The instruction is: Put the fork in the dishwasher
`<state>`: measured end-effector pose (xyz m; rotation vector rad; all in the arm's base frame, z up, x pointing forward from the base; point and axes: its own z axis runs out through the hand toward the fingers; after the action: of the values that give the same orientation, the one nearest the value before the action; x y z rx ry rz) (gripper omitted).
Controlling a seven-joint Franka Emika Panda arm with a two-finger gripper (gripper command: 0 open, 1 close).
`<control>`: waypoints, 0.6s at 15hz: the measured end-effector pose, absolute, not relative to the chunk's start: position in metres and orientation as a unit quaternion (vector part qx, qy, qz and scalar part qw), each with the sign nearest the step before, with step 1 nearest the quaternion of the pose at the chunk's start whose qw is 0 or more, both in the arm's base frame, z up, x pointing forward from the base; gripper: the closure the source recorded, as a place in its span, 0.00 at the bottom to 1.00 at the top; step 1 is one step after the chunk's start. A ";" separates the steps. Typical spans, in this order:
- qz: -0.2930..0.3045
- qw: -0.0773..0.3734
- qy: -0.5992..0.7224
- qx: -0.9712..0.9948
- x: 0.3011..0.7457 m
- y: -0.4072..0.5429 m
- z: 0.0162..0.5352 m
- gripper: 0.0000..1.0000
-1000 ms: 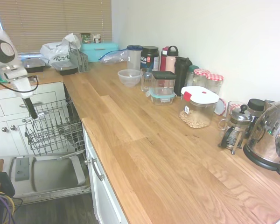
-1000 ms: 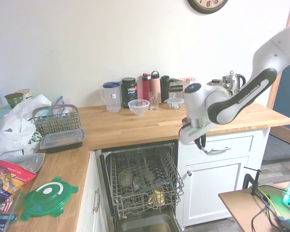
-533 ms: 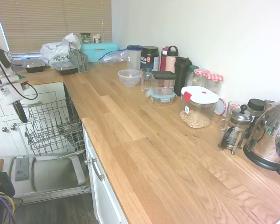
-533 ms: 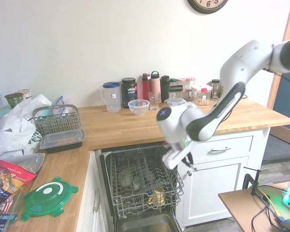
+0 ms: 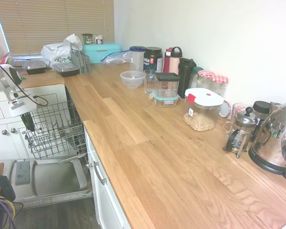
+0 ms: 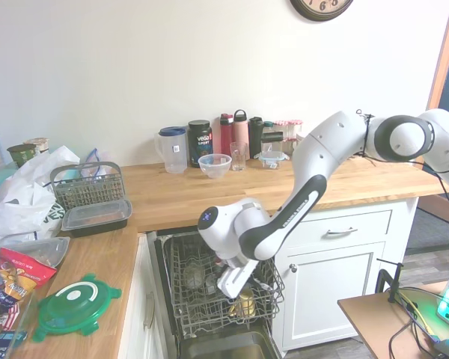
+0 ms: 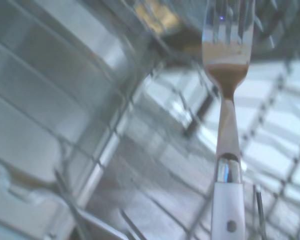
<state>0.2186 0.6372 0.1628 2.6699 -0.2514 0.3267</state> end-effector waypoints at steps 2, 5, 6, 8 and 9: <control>0.111 0.223 -0.100 0.963 0.254 0.643 0.153 1.00; 0.096 0.234 -0.109 0.961 0.298 0.644 0.138 1.00; 0.089 0.237 -0.109 0.961 0.303 0.647 0.134 1.00; 0.081 0.248 -0.108 0.959 0.309 0.651 0.124 1.00; 0.079 0.256 -0.109 0.957 0.312 0.651 0.116 0.00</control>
<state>0.3125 0.6513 0.1163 2.5985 -0.2949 0.2156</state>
